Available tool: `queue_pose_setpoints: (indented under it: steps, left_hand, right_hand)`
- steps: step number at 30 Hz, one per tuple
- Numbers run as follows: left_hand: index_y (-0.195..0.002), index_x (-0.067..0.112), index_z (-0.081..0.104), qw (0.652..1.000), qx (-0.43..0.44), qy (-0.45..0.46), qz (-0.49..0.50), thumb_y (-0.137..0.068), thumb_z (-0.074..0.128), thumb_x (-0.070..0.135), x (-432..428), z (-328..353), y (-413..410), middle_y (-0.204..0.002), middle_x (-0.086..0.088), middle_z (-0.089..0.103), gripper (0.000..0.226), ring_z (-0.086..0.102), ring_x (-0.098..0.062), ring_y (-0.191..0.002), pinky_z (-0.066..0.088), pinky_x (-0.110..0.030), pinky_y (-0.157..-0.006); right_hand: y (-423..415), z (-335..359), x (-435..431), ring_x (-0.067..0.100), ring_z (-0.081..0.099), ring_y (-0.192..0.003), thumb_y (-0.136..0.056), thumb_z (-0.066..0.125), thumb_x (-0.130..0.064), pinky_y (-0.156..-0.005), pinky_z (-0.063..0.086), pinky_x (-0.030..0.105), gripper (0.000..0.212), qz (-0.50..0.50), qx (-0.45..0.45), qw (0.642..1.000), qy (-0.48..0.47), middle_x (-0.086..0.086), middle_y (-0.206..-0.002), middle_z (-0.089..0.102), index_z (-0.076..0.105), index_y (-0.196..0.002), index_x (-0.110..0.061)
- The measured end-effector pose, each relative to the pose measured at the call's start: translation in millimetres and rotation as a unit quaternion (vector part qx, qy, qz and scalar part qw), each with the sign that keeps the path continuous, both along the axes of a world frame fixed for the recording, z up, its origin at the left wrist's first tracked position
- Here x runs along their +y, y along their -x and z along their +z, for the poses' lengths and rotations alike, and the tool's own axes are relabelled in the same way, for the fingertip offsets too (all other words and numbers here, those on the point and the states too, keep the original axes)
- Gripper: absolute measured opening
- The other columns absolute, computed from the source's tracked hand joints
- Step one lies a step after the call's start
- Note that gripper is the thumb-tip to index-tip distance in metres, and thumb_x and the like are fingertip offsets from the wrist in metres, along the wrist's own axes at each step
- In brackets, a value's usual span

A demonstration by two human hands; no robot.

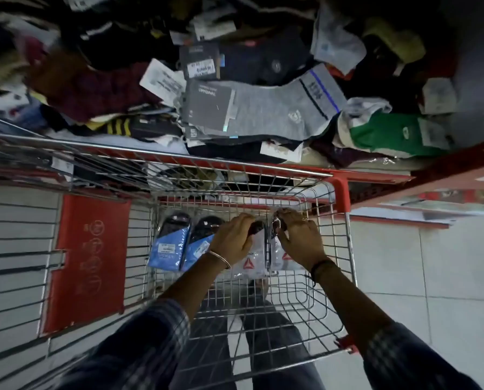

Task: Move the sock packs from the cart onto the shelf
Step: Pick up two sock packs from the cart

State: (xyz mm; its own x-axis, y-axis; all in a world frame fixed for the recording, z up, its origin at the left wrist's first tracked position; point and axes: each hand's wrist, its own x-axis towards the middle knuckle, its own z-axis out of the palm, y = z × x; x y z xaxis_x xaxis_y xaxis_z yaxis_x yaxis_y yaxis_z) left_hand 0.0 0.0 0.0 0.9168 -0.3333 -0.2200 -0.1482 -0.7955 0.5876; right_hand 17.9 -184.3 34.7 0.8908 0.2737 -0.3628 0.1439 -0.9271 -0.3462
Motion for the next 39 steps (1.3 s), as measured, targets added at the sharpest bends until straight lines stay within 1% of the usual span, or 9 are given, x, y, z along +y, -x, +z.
queue_pose_setpoints:
  steps: [6, 9, 11, 19, 24, 26, 30, 35, 39]
  left_hand:
    - [-0.147, 0.010, 0.016, 0.983, 0.120, -0.132, -0.038, -0.072, 0.072, 0.030, 0, -44, -18, -0.153, -0.013, 0.022, 0.096, 0.022, -0.029, -0.139, 0.026, -0.048, -0.113]
    - [-0.148, 0.016, 0.013, 0.956, 0.182, -0.199, -0.112, -0.067, 0.079, 0.039, -2, -52, -42, -0.153, -0.010, 0.023, 0.107, 0.026, -0.028, -0.139, 0.016, -0.051, -0.116]
    - [-0.146, 0.020, 0.018, 0.937, 0.233, -0.216, -0.148, -0.064, 0.081, 0.041, -6, -56, -56, -0.150, -0.008, 0.031, 0.105, 0.035, -0.029, -0.135, 0.019, -0.050, -0.114]
    - [-0.132, 0.027, 0.044, 0.936, 0.246, -0.193, -0.164, -0.057, 0.083, 0.047, -7, -55, -79, -0.123, -0.003, 0.061, 0.087, 0.053, -0.027, -0.114, 0.029, -0.042, -0.105]
    - [-0.109, 0.014, 0.057, 0.944, 0.262, -0.157, -0.127, -0.050, 0.086, 0.050, 5, -48, -74, -0.108, -0.005, 0.062, 0.074, 0.055, -0.026, -0.101, 0.038, -0.036, -0.090]
    - [-0.109, 0.009, 0.057, 0.944, 0.292, -0.110, -0.103, -0.052, 0.088, 0.042, 8, -41, -68, -0.110, -0.009, 0.061, 0.073, 0.054, -0.026, -0.098, 0.041, -0.031, -0.079]
    - [-0.113, 0.006, 0.054, 0.938, 0.334, -0.065, -0.064, -0.060, 0.087, 0.028, 12, -18, -55, -0.116, -0.013, 0.059, 0.067, 0.056, -0.030, -0.101, 0.038, -0.027, -0.069]
    - [-0.125, 0.012, 0.045, 0.966, 0.236, -0.097, -0.051, -0.065, 0.083, 0.027, 12, 29, -33, -0.114, -0.006, 0.062, 0.072, 0.059, -0.029, -0.099, 0.038, -0.025, -0.070]
    - [-0.126, 0.013, 0.039, 0.982, 0.121, -0.139, -0.036, -0.067, 0.076, 0.025, 20, 76, -27, -0.107, -0.012, 0.065, 0.071, 0.061, -0.035, -0.095, 0.040, -0.030, -0.067]
  right_hand:
    - [-19, -38, -6, 0.026, 0.026, -0.141, -0.081, 0.068, -0.020, -0.114, 0.025, 0.038, 0.076, 0.018, 0.093, 0.995, 0.040, 0.009, -0.154, 0.027, 0.028, -0.145, -0.011]
    - [-39, -55, -6, 0.029, 0.010, -0.146, -0.073, 0.078, -0.022, -0.119, 0.014, 0.043, 0.102, 0.081, 0.145, 0.980, 0.111, 0.010, -0.158, 0.013, 0.011, -0.150, -0.011]
    - [-48, -64, -3, 0.030, 0.008, -0.146, -0.073, 0.079, -0.020, -0.119, 0.010, 0.045, 0.107, 0.107, 0.180, 0.968, 0.140, 0.011, -0.159, 0.010, 0.005, -0.151, -0.012]
    - [-67, -65, 9, 0.031, 0.042, -0.127, -0.066, 0.083, -0.031, -0.109, 0.030, 0.043, 0.095, 0.173, 0.143, 0.946, 0.233, 0.013, -0.139, 0.045, 0.030, -0.141, -0.008]
    - [-51, -52, 8, 0.030, 0.042, -0.128, -0.068, 0.081, -0.029, -0.111, 0.025, 0.043, 0.090, 0.152, 0.106, 0.960, 0.210, 0.012, -0.139, 0.043, 0.030, -0.139, -0.006]
    - [-43, -44, 7, 0.030, 0.046, -0.126, -0.062, 0.085, -0.029, -0.111, 0.026, 0.042, 0.098, 0.148, 0.100, 0.961, 0.212, 0.011, -0.138, 0.047, 0.028, -0.138, -0.005]
    - [-35, -27, 5, 0.029, 0.059, -0.111, -0.066, 0.082, -0.029, -0.107, 0.029, 0.039, 0.086, 0.140, 0.082, 0.966, 0.201, 0.009, -0.117, 0.066, 0.033, -0.133, -0.004]
    - [-13, -5, 7, 0.031, 0.053, -0.120, -0.073, 0.074, -0.028, -0.114, 0.024, 0.049, 0.080, 0.114, 0.071, 0.974, 0.183, 0.009, -0.131, 0.055, 0.030, -0.137, -0.008]
    - [-7, 34, 10, 0.033, 0.060, -0.106, -0.076, 0.071, -0.027, -0.089, 0.048, 0.047, 0.067, 0.067, 0.050, 0.987, 0.139, 0.007, -0.130, 0.050, 0.033, -0.128, -0.011]
